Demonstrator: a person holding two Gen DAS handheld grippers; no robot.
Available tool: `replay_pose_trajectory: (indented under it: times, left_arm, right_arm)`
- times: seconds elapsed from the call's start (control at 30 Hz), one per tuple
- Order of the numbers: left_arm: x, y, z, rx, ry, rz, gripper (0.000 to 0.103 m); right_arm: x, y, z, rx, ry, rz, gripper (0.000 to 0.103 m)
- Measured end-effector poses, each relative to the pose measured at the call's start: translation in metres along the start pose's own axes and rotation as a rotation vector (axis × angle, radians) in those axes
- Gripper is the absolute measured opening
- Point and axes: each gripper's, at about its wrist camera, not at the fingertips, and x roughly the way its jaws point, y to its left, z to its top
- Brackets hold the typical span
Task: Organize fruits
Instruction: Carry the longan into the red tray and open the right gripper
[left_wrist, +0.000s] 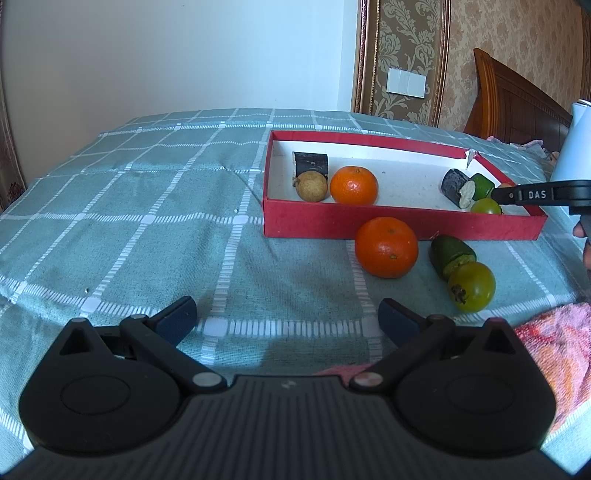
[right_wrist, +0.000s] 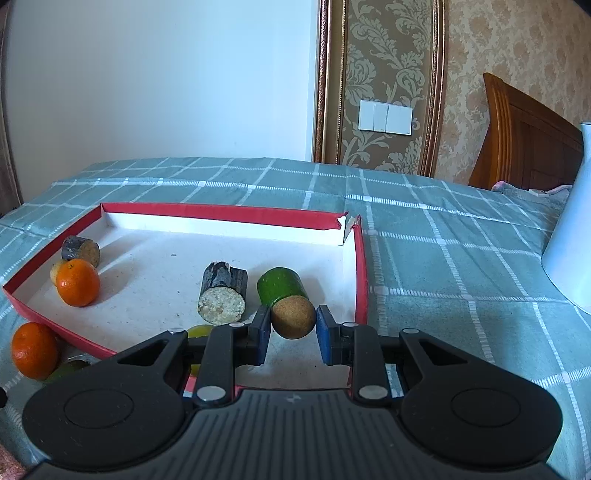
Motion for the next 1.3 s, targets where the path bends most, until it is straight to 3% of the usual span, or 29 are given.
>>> replay_pose_trajectory:
  times: [0.23, 1.1, 1.3]
  left_arm:
    - [0.0, 0.0, 0.0, 0.0, 0.0, 0.0, 0.103]
    - [0.0, 0.0, 0.0, 0.004, 0.001, 0.003, 0.103]
    - [0.001, 0.0, -0.001, 0.005, 0.002, 0.004, 0.103]
  right_arm:
    - [0.014, -0.002, 0.001, 0.019, 0.043, 0.002, 0.026]
    - [0.016, -0.002, 0.0, 0.021, 0.053, 0.017, 0.026]
    - [0.011, -0.004, -0.001, 0.032, 0.056, 0.044, 0.03]
